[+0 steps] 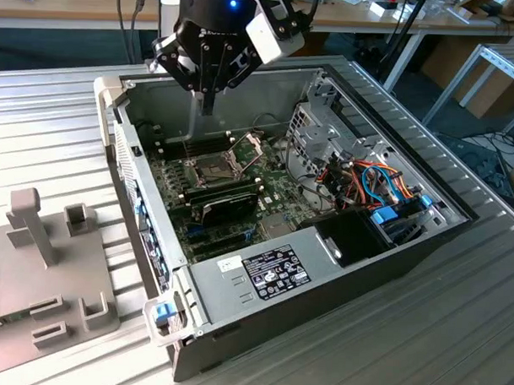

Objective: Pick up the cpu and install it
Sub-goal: 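Reach for the cpu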

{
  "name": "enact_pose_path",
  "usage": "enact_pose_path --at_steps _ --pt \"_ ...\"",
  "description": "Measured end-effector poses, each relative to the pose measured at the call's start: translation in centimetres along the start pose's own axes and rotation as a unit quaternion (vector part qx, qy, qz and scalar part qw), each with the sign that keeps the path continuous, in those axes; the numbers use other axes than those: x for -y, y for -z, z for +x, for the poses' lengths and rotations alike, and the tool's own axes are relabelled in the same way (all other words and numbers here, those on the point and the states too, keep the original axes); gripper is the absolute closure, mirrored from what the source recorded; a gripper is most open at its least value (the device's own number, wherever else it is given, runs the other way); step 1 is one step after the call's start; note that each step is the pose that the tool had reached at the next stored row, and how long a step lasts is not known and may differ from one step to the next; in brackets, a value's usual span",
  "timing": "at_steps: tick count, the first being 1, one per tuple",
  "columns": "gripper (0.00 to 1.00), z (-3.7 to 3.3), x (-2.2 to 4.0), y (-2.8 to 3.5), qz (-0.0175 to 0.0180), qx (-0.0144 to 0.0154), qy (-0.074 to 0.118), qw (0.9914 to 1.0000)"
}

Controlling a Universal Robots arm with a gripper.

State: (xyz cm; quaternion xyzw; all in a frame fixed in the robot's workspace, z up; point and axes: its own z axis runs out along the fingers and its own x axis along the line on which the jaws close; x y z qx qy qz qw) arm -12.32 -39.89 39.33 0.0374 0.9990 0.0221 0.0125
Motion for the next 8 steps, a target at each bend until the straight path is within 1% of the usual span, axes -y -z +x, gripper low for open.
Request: enact_pose_path --at_steps 8 --pt "0.89 0.64 -0.12 0.01 0.0 0.0 0.0 1.0"
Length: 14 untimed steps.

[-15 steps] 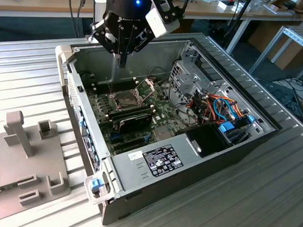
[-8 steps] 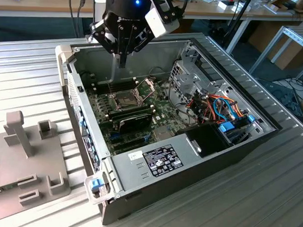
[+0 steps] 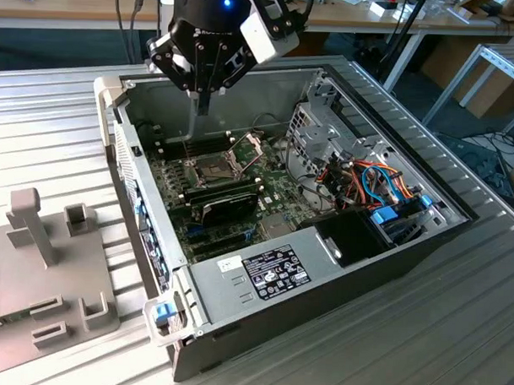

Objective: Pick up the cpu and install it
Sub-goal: 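Reach for the cpu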

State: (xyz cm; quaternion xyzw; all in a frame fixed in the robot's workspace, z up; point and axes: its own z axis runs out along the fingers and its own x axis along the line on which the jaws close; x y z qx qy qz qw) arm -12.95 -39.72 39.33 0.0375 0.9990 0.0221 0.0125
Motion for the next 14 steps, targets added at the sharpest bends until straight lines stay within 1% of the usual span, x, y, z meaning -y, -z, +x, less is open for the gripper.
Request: enact_pose_path --at_steps 3,6,14 --pt "0.89 0.33 -0.03 0.0 0.0 0.0 0.0 1.0" --pt "0.89 0.87 0.01 0.02 0.0 0.0 0.0 1.0" --pt "0.89 1.84 0.08 0.04 0.0 0.0 0.0 1.0"
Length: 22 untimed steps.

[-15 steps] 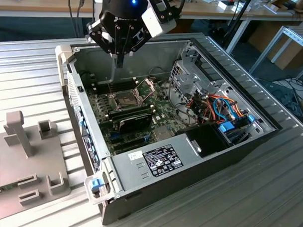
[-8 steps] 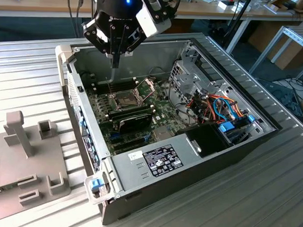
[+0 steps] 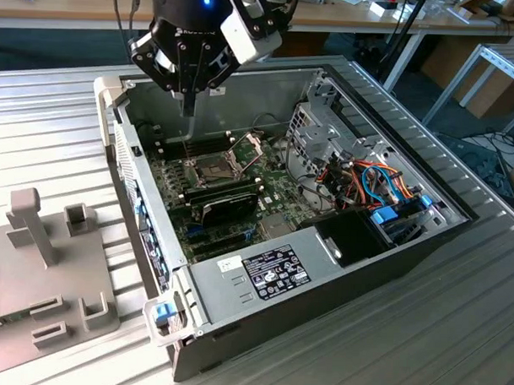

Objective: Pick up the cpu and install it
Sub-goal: 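Reach for the cpu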

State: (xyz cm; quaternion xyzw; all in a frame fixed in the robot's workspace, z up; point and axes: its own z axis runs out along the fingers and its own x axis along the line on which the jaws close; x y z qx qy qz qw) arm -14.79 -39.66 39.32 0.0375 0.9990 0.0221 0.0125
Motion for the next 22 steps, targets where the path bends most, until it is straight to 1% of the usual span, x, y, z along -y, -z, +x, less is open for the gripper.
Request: enact_pose_path --at_steps 9,17,22 --pt "0.89 0.83 0.06 0.02 0.0 0.0 0.0 1.0" --pt "0.89 1.82 0.13 0.04 0.0 0.0 0.0 1.0" --pt "0.89 2.05 0.15 0.04 0.0 0.0 0.0 1.0"
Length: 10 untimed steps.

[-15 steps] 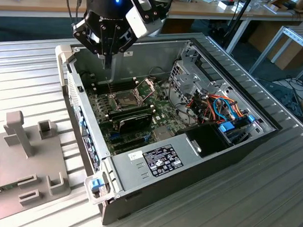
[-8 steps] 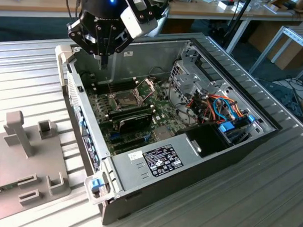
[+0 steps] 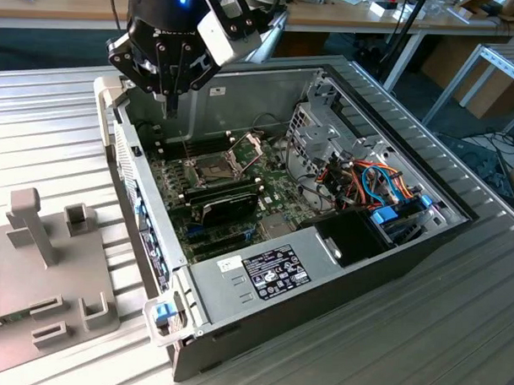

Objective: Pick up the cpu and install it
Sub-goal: 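Reach for the cpu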

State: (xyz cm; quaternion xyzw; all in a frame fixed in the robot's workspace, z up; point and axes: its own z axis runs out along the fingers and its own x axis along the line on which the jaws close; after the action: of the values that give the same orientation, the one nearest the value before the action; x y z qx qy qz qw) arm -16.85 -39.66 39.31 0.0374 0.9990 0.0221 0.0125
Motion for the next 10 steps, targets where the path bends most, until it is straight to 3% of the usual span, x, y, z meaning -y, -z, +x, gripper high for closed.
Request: enact_pose_path --at_steps 10 --pt "0.89 0.15 0.01 0.0 0.0 0.0 0.0 1.0"
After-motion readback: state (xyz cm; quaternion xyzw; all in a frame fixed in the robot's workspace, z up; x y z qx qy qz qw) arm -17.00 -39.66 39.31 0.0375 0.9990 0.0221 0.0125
